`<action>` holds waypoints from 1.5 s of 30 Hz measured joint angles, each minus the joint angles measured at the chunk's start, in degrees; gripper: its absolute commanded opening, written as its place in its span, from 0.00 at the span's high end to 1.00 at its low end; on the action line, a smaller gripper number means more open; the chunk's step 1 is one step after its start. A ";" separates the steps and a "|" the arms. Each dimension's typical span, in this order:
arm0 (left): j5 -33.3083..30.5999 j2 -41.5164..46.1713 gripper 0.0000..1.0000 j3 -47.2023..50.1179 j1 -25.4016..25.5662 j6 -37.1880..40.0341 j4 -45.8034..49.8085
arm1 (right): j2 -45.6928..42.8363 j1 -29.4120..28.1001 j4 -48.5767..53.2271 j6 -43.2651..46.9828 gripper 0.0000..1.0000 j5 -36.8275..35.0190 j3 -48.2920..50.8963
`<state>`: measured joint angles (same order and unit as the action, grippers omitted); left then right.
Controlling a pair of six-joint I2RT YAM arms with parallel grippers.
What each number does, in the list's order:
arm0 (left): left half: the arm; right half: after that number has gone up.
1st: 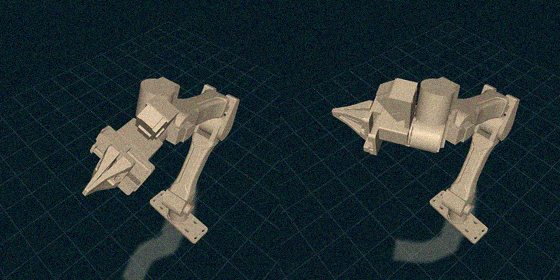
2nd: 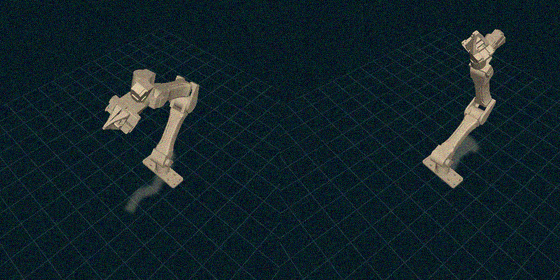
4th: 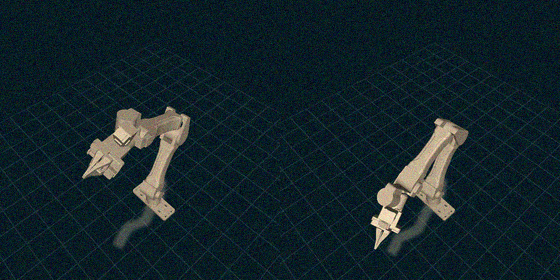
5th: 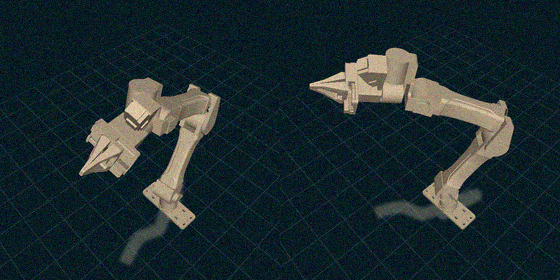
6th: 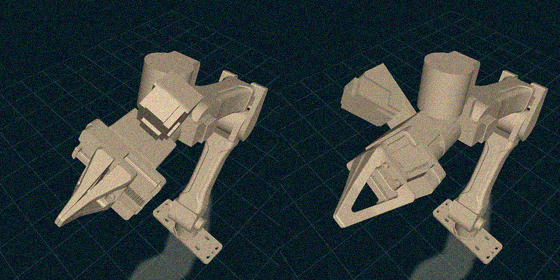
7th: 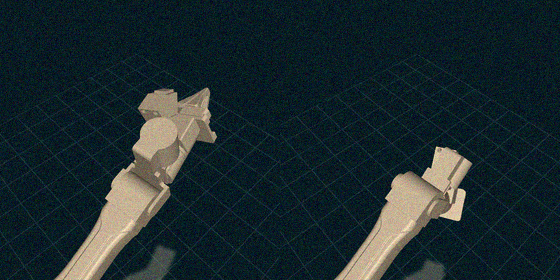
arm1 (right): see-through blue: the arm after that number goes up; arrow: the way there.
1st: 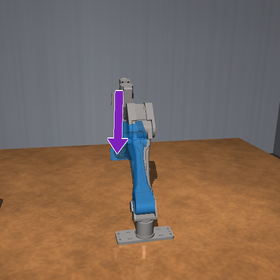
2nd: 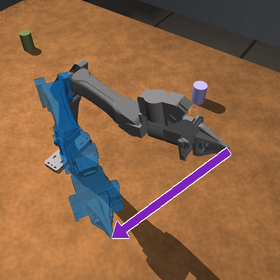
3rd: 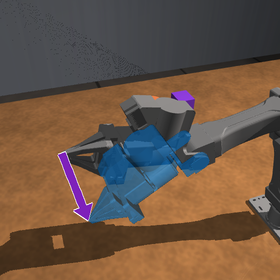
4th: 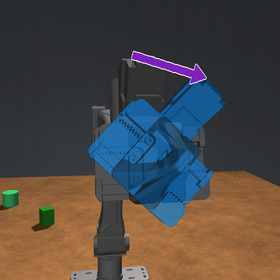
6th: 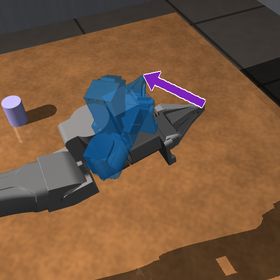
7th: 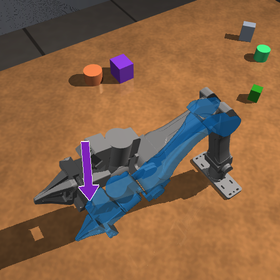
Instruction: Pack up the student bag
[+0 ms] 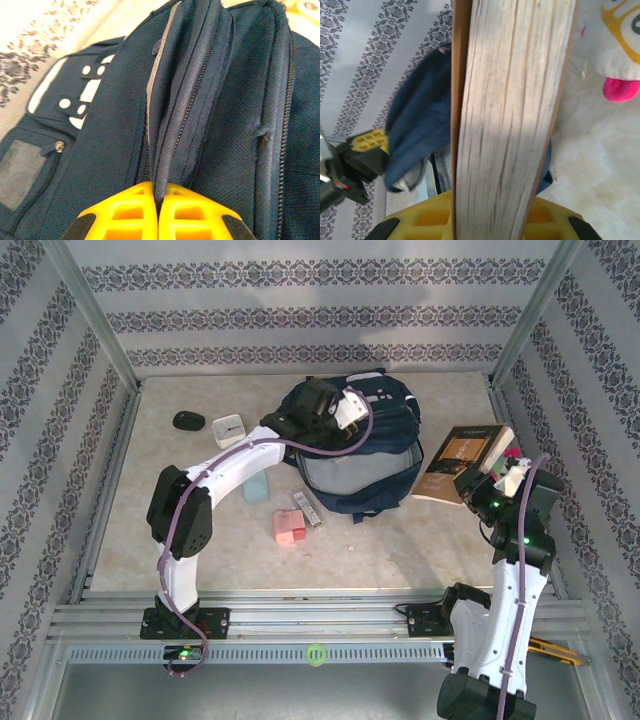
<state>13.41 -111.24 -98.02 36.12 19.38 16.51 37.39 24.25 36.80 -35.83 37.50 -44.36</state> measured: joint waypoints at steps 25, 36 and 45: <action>6.19 0.31 1.00 -4.46 -1.84 -8.37 3.30 | 26.10 -29.51 -56.22 -29.40 1.00 10.99 18.12; 9.11 0.31 1.00 -4.46 -2.38 -10.49 3.28 | 51.47 -33.42 -77.66 -33.66 1.00 5.09 13.38; 10.60 0.31 1.00 -4.46 -2.49 -11.80 3.21 | 70.34 -33.42 -93.55 -38.05 1.00 3.58 2.58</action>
<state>24.01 -110.93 -102.48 33.63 7.57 19.73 107.72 -9.17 -56.75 -73.89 41.08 -41.78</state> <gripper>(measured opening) 0.045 0.169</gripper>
